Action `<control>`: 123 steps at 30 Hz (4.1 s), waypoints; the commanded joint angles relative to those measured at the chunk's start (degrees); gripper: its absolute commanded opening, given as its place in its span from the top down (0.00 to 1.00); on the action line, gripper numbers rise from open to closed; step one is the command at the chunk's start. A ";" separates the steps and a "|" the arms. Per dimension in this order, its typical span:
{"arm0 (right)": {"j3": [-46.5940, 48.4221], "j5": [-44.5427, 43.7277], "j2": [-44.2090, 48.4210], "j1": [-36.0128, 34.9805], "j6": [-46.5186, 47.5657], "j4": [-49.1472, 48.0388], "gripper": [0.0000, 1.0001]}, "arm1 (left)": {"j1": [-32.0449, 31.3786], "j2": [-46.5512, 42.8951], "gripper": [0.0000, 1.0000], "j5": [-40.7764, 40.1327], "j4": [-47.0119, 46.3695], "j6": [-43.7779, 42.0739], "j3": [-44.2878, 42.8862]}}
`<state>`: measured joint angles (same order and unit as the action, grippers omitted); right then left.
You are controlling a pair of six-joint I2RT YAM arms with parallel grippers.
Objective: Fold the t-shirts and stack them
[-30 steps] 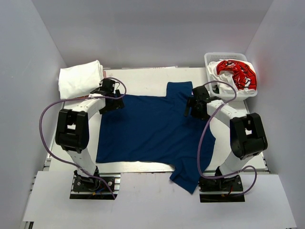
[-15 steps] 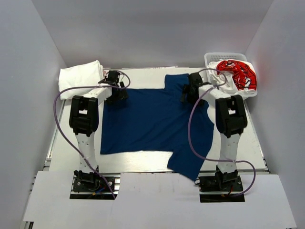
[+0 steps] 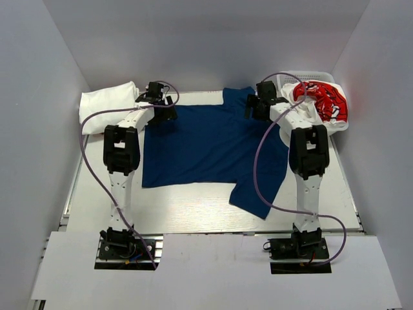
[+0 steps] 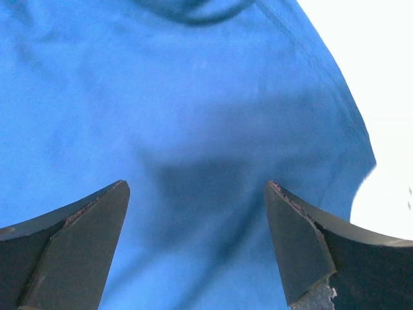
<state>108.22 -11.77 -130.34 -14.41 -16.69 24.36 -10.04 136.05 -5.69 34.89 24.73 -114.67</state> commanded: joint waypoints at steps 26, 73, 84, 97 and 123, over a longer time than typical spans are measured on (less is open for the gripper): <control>-61.38 -5.98 63.28 -12.04 -14.69 -8.64 0.10 | 0.11 -71.02 0.00 -7.49 -0.44 25.89 77.14; -73.33 -2.72 54.93 -30.85 -30.24 12.90 0.63 | 1.17 -66.79 1.00 -7.41 -3.96 25.37 78.99; -63.76 -12.57 57.92 -30.59 -30.34 19.06 1.00 | 1.17 -66.18 1.00 -5.82 -3.96 25.37 76.10; -49.17 -19.96 49.84 -22.60 -22.53 12.12 1.00 | 1.69 -60.39 1.00 -7.93 -2.81 25.98 65.29; -10.06 -11.71 15.66 -4.84 -5.57 7.54 0.99 | 7.49 -26.55 1.00 -5.91 -5.81 23.35 32.96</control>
<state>93.80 -25.28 -112.29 -20.69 -26.59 32.84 -3.05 107.70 -12.25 29.34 49.32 -76.95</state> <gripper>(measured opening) 0.037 0.014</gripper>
